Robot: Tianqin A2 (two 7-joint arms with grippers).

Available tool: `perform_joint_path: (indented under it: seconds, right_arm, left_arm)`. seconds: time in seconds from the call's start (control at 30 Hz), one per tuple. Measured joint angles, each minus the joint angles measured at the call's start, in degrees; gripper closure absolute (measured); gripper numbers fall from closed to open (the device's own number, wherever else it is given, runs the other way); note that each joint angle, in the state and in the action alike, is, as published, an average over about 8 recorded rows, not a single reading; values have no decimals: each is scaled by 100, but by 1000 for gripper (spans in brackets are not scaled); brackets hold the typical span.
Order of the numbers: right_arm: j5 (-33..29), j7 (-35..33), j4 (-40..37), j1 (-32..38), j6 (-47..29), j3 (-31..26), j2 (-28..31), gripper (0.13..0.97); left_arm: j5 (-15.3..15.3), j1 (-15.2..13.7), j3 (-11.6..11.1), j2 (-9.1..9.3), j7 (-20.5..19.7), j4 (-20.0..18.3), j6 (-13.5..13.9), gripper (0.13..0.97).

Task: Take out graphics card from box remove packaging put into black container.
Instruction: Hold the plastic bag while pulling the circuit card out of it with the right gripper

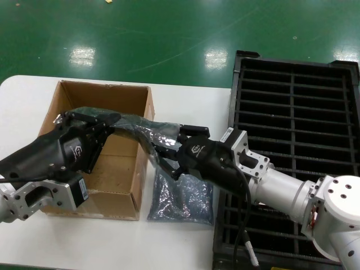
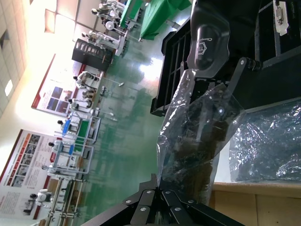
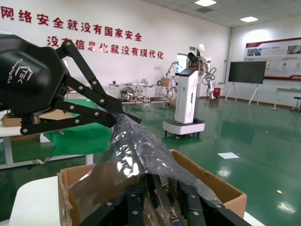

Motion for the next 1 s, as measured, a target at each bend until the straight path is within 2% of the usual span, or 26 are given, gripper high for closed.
perform_joint_path:
  seconds: [0.43, 1.0]
  right_arm:
    - [25, -60, 289, -141, -92, 61, 185, 903]
    - [74, 293, 1796, -896, -87, 270, 1114, 905]
  left_arm:
    - [0, 0, 0, 0, 0, 0, 0, 957]
    - [0, 0, 0, 0, 0, 0, 0, 957]
